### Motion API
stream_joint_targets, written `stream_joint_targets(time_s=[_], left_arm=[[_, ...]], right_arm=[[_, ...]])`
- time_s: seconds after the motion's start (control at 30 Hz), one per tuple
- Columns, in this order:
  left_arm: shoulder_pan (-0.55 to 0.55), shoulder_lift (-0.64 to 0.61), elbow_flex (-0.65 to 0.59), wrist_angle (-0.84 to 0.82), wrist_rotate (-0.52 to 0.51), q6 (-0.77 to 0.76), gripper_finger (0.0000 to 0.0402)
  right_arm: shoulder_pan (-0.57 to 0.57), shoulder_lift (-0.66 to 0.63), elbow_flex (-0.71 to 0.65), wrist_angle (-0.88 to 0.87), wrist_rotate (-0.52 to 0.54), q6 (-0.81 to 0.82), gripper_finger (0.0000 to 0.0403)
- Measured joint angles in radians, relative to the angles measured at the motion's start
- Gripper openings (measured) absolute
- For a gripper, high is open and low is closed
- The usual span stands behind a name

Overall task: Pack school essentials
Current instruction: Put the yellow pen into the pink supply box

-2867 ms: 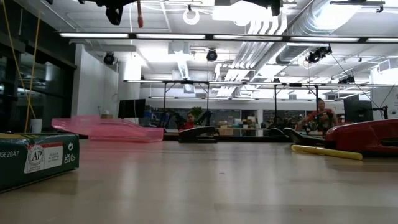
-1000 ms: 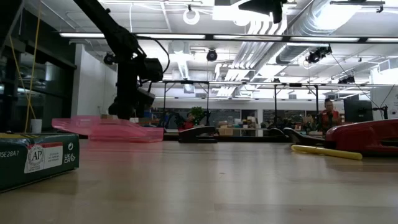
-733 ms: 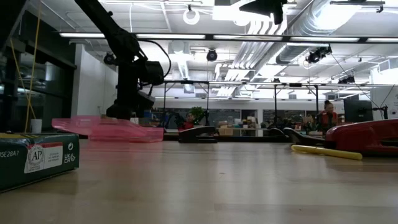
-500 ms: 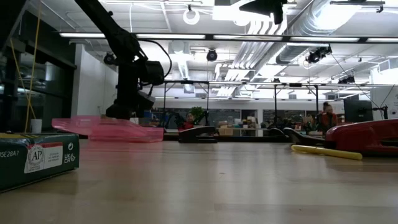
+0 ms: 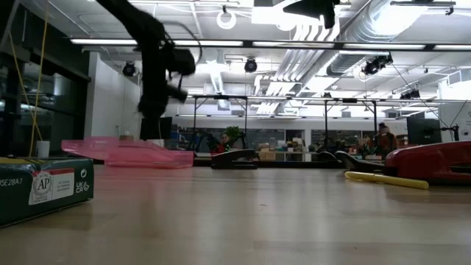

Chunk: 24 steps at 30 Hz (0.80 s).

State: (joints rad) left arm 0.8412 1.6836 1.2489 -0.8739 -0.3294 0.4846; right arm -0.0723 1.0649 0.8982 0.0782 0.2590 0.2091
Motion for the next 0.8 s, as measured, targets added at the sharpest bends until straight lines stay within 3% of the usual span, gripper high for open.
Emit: stream_joint_targets(time_s=[0.1, 0.2, 0.3, 0.37, 0.53, 0.63, 0.8], left_arm=[[-0.001, -0.093, 0.053, 0.021, 0.181, -0.153, 0.0195], [-0.002, -0.226, 0.041, 0.136, 0.428, -0.326, 0.0192], [-0.023, -0.393, -0.041, 0.339, 0.626, -0.459, 0.0188], [-0.06, -0.51, -0.135, 0.502, 0.695, -0.535, 0.0185], [-0.205, -0.792, -0.428, 0.893, 0.705, -0.697, 0.0184], [-0.282, -0.909, -0.56, 1.084, 0.619, -0.735, 0.0184], [-0.337, -1.006, -0.62, 1.116, 0.518, -0.719, 0.0184]], right_arm=[[0.0, 0.0, 0.0, 0.0, 0.0, -0.007, 0.0236], [0.0, 0.0, 0.0, 0.0, 0.0, -0.008, 0.0236], [0.0, 0.0, 0.0, 0.0, 0.0, -0.008, 0.0236], [0.0, 0.0, 0.0, 0.0, 0.0, -0.008, 0.0236], [0.0, 0.0, 0.0, 0.001, 0.0, -0.008, 0.0236], [0.0, 0.0, 0.0, 0.001, 0.0, -0.008, 0.0236], [0.0, 0.0, 0.0, 0.001, 0.0, -0.004, 0.0236]])
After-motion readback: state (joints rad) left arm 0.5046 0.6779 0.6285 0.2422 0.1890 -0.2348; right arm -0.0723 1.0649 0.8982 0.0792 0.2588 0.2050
